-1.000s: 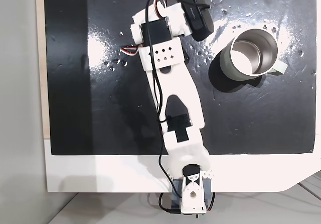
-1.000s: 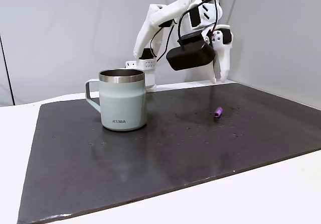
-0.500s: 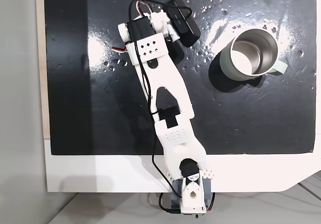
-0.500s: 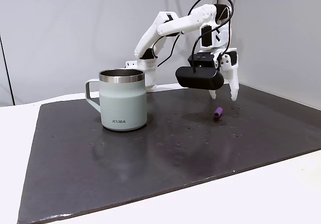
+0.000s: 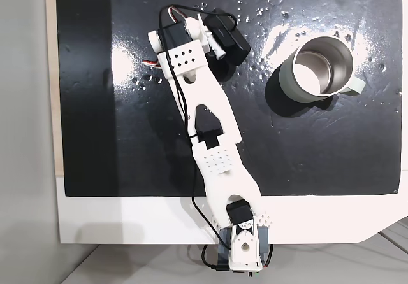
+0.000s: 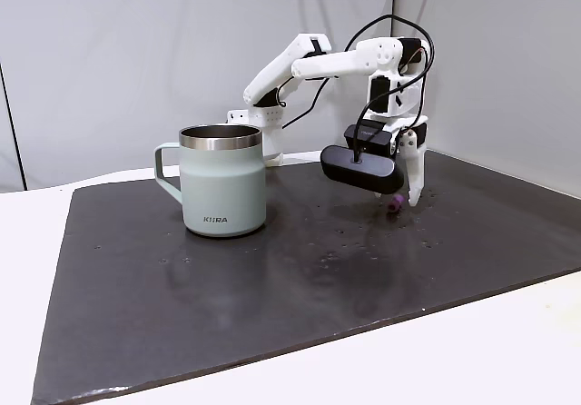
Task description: Grasp a pengrip and put it in the cup.
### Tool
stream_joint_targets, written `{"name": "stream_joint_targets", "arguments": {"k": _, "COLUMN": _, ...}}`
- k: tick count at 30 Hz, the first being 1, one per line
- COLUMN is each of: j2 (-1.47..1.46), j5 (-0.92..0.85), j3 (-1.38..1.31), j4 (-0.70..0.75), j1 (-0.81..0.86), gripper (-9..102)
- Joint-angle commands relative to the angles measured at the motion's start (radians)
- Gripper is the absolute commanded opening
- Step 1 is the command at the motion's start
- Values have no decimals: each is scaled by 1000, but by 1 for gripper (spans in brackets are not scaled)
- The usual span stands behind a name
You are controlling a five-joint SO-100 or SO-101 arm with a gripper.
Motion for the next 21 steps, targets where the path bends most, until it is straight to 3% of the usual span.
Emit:
{"name": "stream_joint_targets", "arguments": {"k": 1, "j2": -9, "j5": -8, "j3": -83, "j4": 20, "j1": 5, "gripper": 20}}
{"name": "stream_joint_targets", "arguments": {"k": 21, "j2": -170, "j5": -57, "j3": -222, "j4": 38, "j1": -32, "gripper": 13}}
